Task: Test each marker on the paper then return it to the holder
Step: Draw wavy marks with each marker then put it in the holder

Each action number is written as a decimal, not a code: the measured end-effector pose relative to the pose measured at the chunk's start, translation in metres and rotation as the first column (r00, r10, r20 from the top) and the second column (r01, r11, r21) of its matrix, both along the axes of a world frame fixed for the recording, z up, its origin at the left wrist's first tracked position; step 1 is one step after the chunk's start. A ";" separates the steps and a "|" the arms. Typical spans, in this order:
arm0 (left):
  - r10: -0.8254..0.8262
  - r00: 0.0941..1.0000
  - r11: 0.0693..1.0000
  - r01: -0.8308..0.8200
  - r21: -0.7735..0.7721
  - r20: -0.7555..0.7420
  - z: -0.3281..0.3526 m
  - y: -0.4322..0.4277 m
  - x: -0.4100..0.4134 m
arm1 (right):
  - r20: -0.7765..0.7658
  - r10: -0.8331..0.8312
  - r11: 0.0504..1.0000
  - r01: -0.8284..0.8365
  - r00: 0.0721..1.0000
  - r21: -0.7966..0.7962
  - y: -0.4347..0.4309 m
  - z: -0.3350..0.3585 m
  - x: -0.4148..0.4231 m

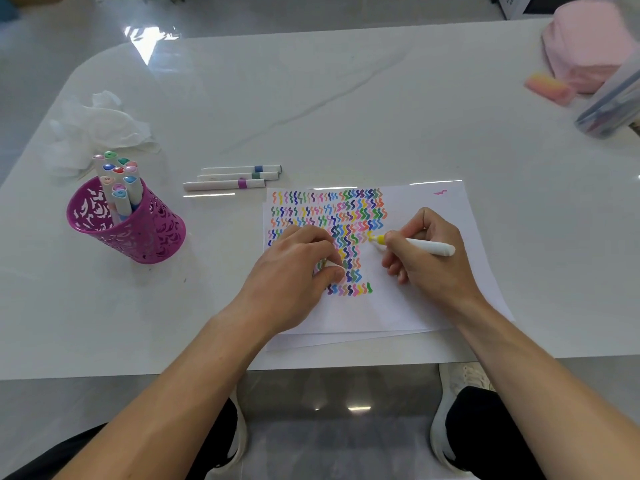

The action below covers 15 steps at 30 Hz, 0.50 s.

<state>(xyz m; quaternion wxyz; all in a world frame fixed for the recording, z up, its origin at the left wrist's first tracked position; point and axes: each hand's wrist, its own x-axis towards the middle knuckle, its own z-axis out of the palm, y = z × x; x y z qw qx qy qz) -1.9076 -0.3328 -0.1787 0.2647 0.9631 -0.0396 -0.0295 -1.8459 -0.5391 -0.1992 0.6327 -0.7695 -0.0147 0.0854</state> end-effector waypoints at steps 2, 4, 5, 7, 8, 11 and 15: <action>0.002 1.000 1.000 -0.002 -0.015 -0.013 0.001 0.001 0.001 | -0.016 -0.036 0.995 0.037 0.999 0.091 -0.002 0.000 0.003; -0.002 1.000 1.000 0.001 -0.030 -0.024 0.002 0.002 0.002 | -0.042 -0.067 0.985 0.073 0.997 0.159 -0.004 0.000 0.006; -0.004 1.000 0.999 0.003 -0.035 -0.030 0.002 0.002 0.002 | -0.055 -0.075 0.979 0.084 0.996 0.188 -0.005 0.000 0.007; 0.004 1.000 0.999 -0.005 -0.050 -0.029 0.004 0.003 0.003 | -0.074 -0.074 0.966 0.090 0.995 0.241 -0.007 0.001 0.007; 0.014 1.000 0.998 -0.015 -0.062 -0.020 0.004 0.003 0.003 | -0.075 -0.068 0.962 0.086 0.995 0.259 -0.007 0.002 0.006; 0.058 0.998 0.992 -0.055 -0.114 0.021 0.006 0.002 0.004 | -0.035 -0.053 0.964 0.060 0.998 0.258 -0.008 0.008 0.005; 0.164 0.985 0.964 -0.148 -0.220 0.054 0.010 0.000 0.006 | 0.054 -0.029 0.974 0.016 0.998 0.227 -0.002 0.019 0.001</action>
